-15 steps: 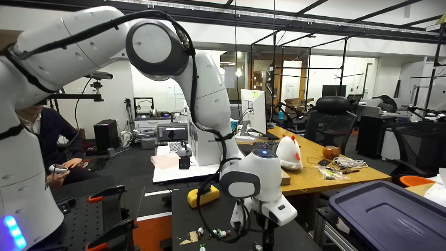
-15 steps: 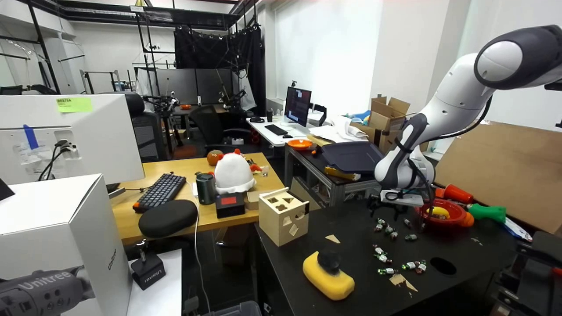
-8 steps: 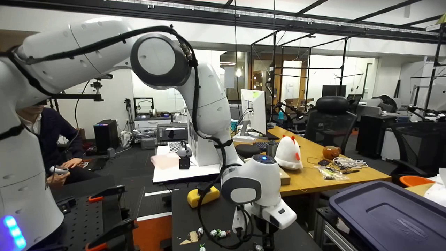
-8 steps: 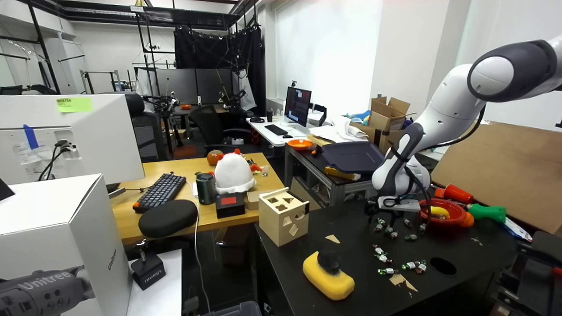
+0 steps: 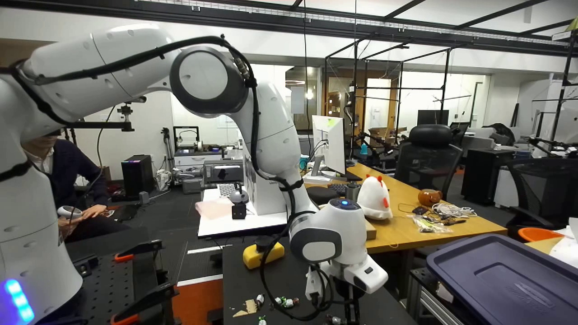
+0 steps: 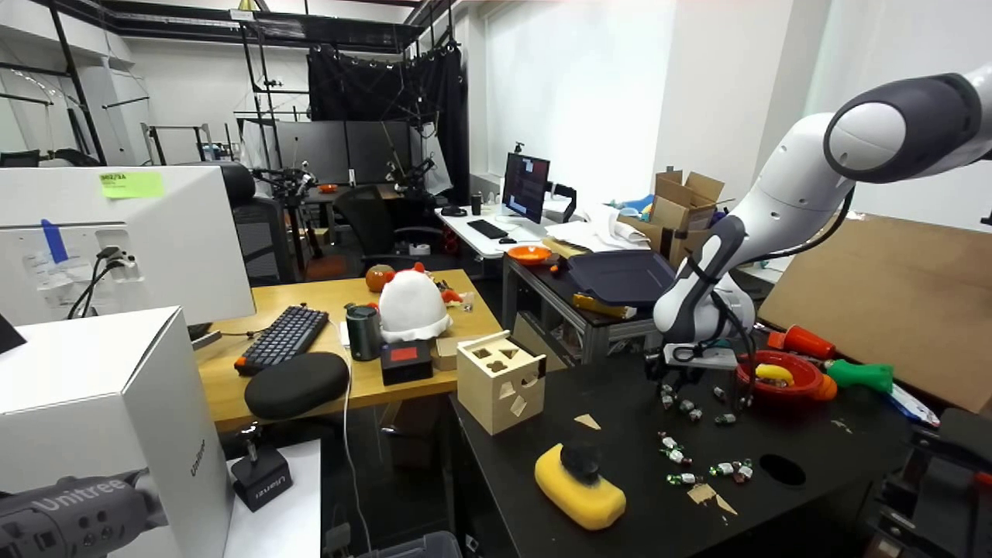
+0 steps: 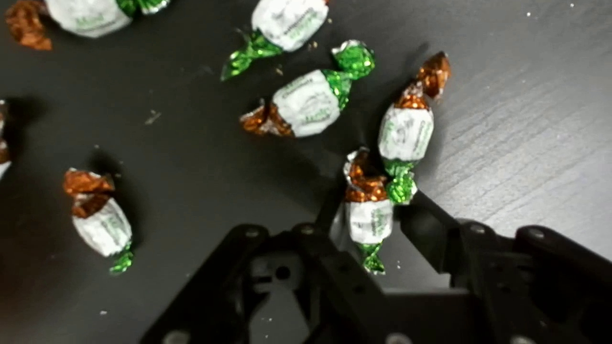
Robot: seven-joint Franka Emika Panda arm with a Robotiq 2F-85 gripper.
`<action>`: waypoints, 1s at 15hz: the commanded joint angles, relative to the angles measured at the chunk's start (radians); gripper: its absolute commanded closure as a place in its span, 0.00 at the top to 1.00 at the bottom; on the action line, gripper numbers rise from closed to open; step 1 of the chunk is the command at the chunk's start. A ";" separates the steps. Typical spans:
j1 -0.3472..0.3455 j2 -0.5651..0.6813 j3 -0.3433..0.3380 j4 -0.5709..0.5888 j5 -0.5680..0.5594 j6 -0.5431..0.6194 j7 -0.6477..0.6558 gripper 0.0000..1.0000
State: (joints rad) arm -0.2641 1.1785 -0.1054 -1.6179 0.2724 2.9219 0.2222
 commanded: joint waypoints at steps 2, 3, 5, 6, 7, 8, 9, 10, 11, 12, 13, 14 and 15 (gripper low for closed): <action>0.006 -0.072 -0.036 -0.077 0.029 -0.022 0.058 0.01; 0.003 -0.098 -0.043 -0.109 0.042 -0.012 0.072 0.00; -0.001 -0.142 -0.060 -0.163 0.066 0.000 0.099 0.03; -0.004 -0.171 -0.068 -0.198 0.081 0.007 0.108 0.03; -0.012 -0.197 -0.071 -0.225 0.095 0.011 0.115 0.03; -0.018 -0.222 -0.074 -0.251 0.111 0.016 0.120 0.03; -0.027 -0.251 -0.074 -0.277 0.126 0.015 0.127 0.03; -0.032 -0.274 -0.080 -0.297 0.146 0.014 0.141 0.03; -0.045 -0.296 -0.079 -0.316 0.168 0.023 0.152 0.03; -0.047 -0.317 -0.089 -0.336 0.189 0.027 0.176 0.03; -0.061 -0.337 -0.090 -0.349 0.211 0.026 0.190 0.03; -0.065 -0.352 -0.099 -0.362 0.230 0.028 0.208 0.03; -0.073 -0.360 -0.106 -0.366 0.245 0.027 0.225 0.03</action>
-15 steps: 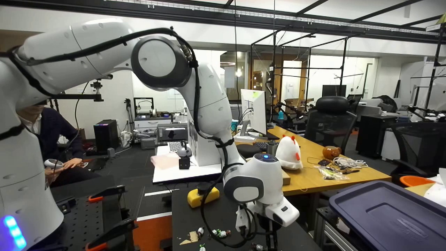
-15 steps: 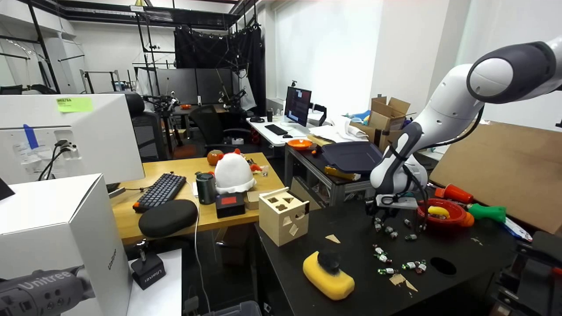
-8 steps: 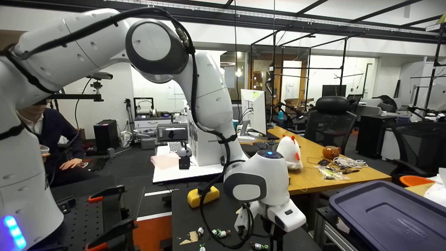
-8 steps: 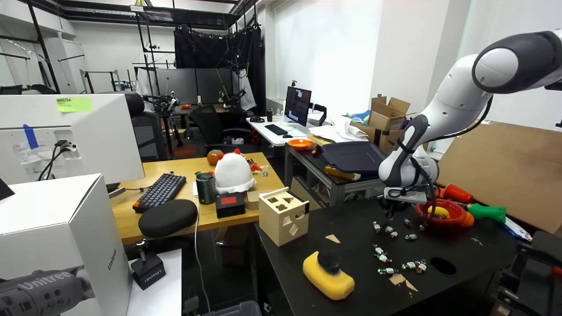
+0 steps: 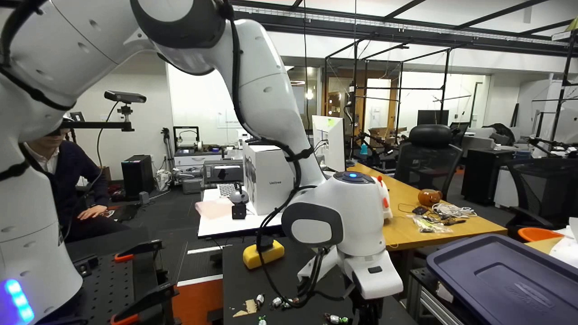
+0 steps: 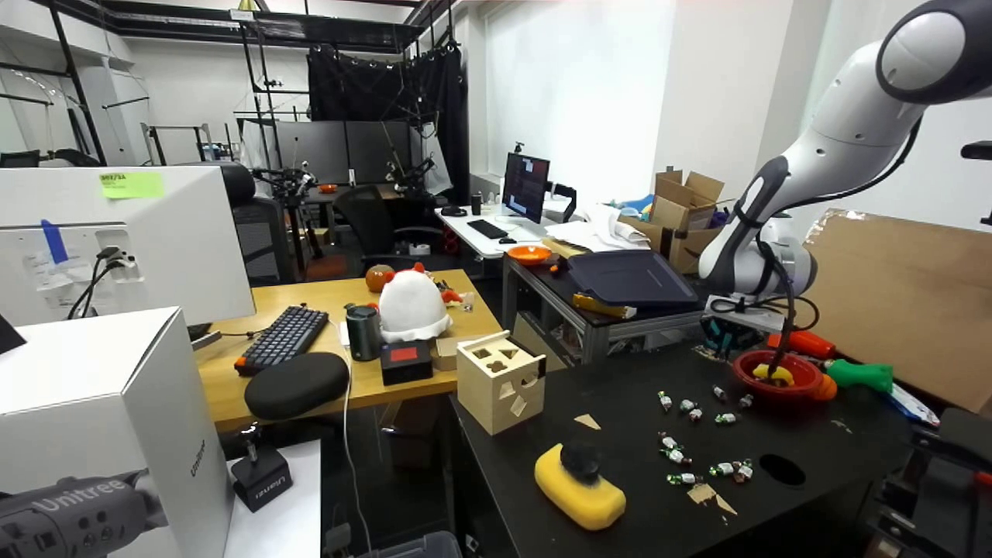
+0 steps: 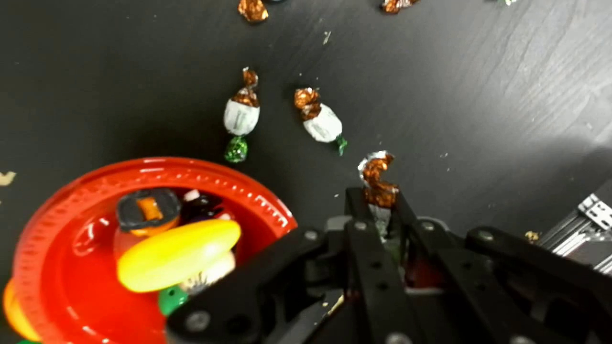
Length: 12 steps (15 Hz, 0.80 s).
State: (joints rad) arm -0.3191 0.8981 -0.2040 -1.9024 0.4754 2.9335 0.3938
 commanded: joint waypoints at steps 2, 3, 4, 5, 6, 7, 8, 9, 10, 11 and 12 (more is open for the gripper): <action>-0.001 -0.083 -0.053 -0.087 0.055 0.022 0.103 0.03; 0.007 -0.079 -0.076 -0.084 0.054 0.022 0.128 0.03; 0.018 -0.069 -0.101 -0.076 0.052 0.017 0.159 0.03; 0.030 -0.058 -0.126 -0.070 0.050 0.013 0.191 0.03; 0.038 -0.046 -0.146 -0.064 0.048 0.010 0.218 0.03; 0.045 -0.038 -0.162 -0.060 0.044 0.006 0.246 0.03; 0.054 -0.027 -0.181 -0.056 0.040 0.004 0.275 0.03; 0.063 -0.018 -0.198 -0.054 0.036 -0.001 0.305 0.03; 0.067 -0.013 -0.207 -0.055 0.032 -0.004 0.327 0.03; 0.071 -0.004 -0.216 -0.053 0.029 -0.008 0.349 0.03; 0.076 0.002 -0.222 -0.053 0.026 -0.011 0.367 0.03</action>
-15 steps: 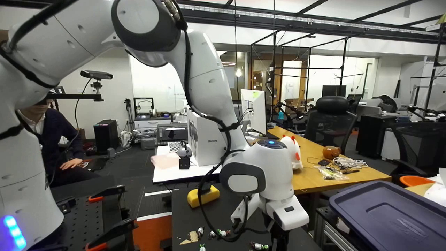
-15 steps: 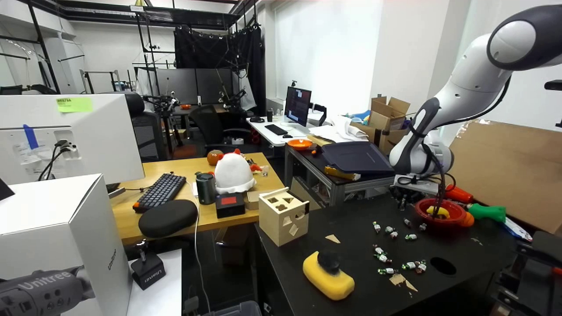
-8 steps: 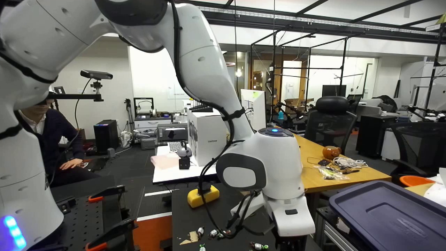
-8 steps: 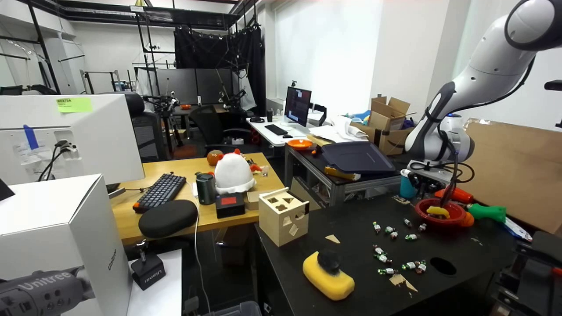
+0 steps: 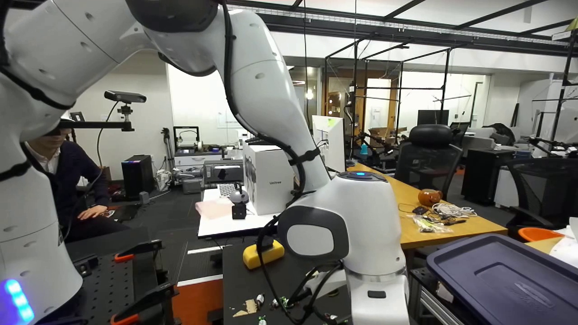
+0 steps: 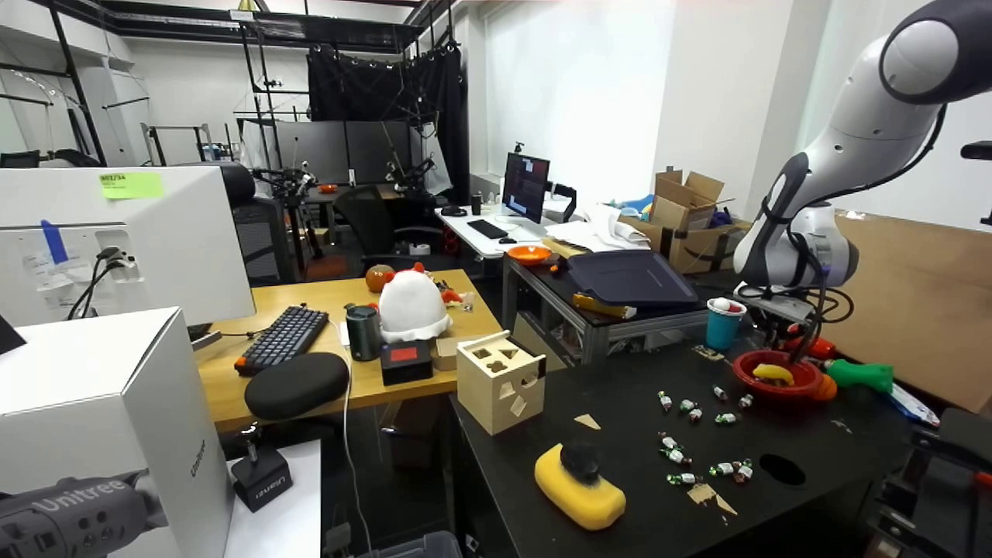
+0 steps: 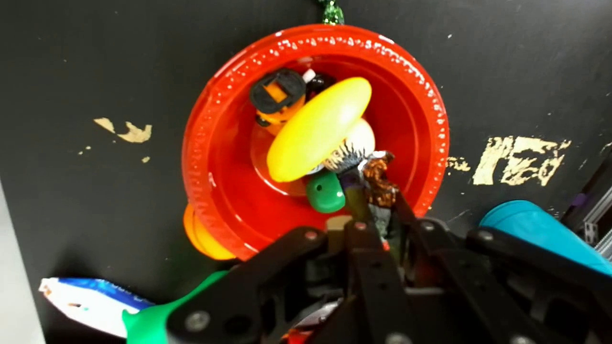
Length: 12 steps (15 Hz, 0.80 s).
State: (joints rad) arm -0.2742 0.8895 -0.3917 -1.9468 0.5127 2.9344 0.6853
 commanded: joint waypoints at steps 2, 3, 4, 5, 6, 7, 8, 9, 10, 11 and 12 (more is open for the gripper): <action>0.039 0.027 -0.045 -0.007 -0.018 -0.015 0.107 0.03; 0.042 0.033 -0.048 -0.007 -0.022 -0.017 0.120 0.03; 0.053 0.041 -0.059 -0.008 -0.026 -0.019 0.138 0.03; 0.048 0.043 -0.055 -0.007 -0.028 -0.021 0.142 0.03; 0.052 0.048 -0.058 -0.007 -0.030 -0.023 0.154 0.03; 0.055 0.051 -0.059 -0.006 -0.032 -0.026 0.165 0.20; 0.059 0.053 -0.061 -0.008 -0.034 -0.026 0.173 0.40; 0.059 0.051 -0.059 -0.009 -0.037 -0.027 0.182 0.46; 0.062 0.051 -0.059 -0.010 -0.042 -0.028 0.187 0.52; 0.067 0.052 -0.062 -0.009 -0.045 -0.028 0.195 0.61; 0.070 0.050 -0.062 -0.011 -0.047 -0.025 0.196 0.68</action>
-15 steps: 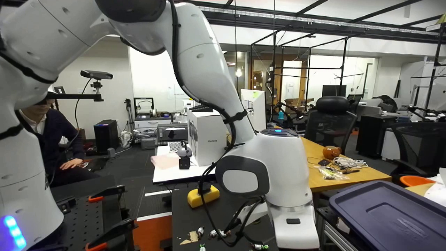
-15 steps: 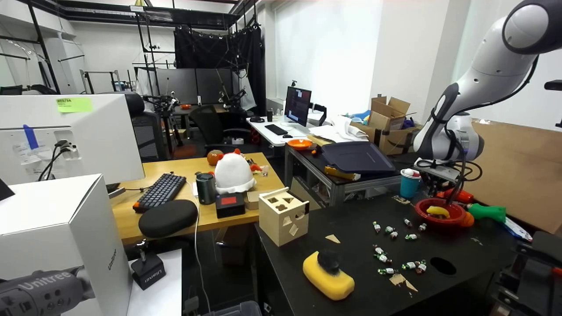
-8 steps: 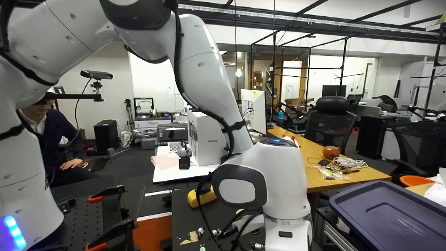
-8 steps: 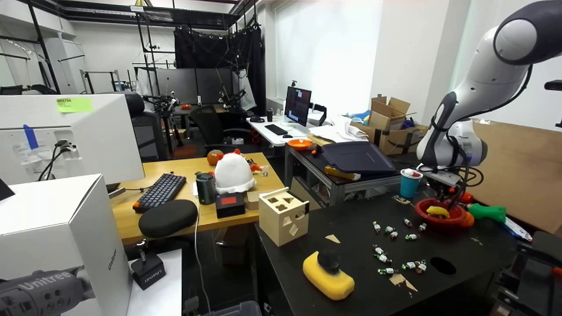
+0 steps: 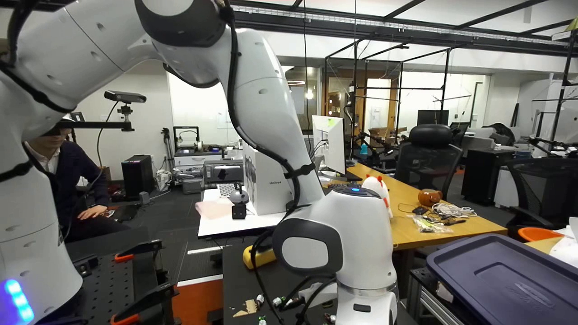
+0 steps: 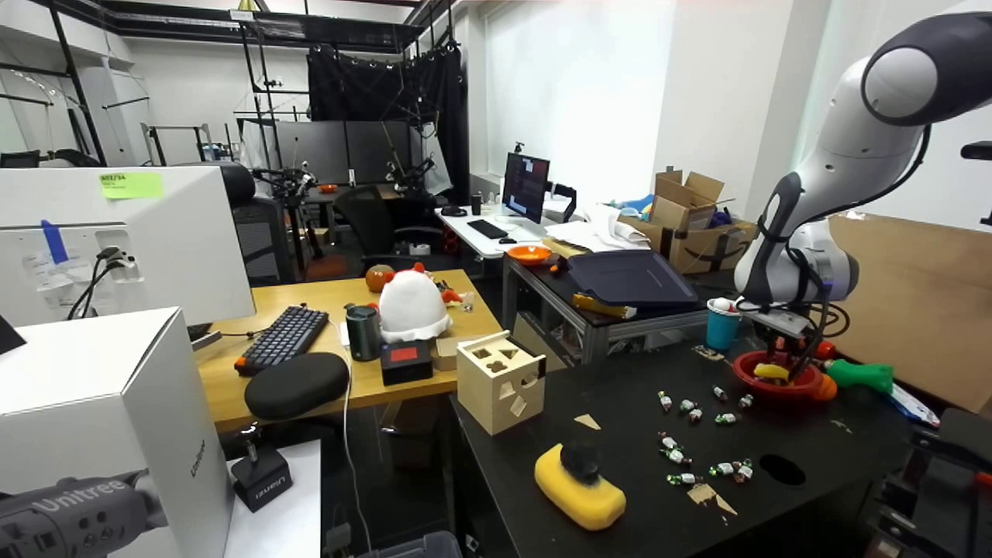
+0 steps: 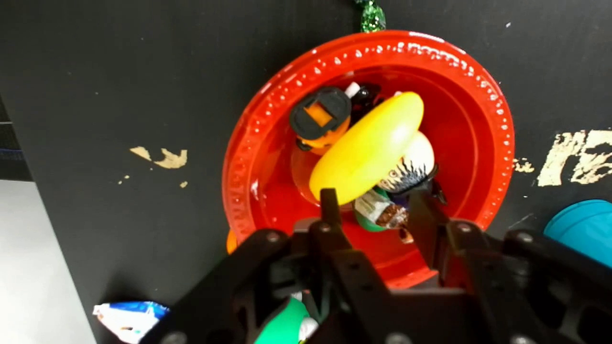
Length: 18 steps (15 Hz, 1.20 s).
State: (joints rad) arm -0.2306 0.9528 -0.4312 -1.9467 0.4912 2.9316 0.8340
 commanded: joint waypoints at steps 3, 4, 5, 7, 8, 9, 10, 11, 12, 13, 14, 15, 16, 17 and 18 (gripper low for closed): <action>0.029 -0.027 -0.014 -0.020 -0.024 -0.012 0.038 0.90; 0.025 -0.036 -0.005 -0.023 -0.024 -0.006 0.028 0.98; 0.027 -0.044 0.000 -0.027 -0.027 -0.002 0.019 1.00; 0.018 -0.062 0.025 -0.029 -0.034 0.007 -0.010 1.00; 0.012 -0.076 0.049 -0.032 -0.041 0.019 -0.036 1.00; 0.012 -0.084 0.065 -0.029 -0.048 0.022 -0.049 1.00; 0.012 -0.095 0.086 -0.027 -0.056 0.021 -0.068 1.00; 0.007 -0.102 0.110 -0.022 -0.061 0.020 -0.085 1.00; 0.001 -0.113 0.137 -0.020 -0.066 0.018 -0.109 1.00; -0.006 -0.120 0.165 -0.017 -0.068 0.016 -0.137 1.00; -0.010 -0.122 0.187 -0.013 -0.067 0.015 -0.160 1.00; -0.019 -0.125 0.213 -0.010 -0.065 0.014 -0.189 1.00; -0.024 -0.124 0.232 -0.007 -0.061 0.008 -0.212 1.00; -0.027 -0.125 0.246 -0.007 -0.055 0.000 -0.228 1.00; -0.033 -0.117 0.259 0.000 -0.047 -0.013 -0.237 1.00</action>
State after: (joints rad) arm -0.2276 0.8579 -0.2198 -1.9372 0.4379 2.9401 0.6530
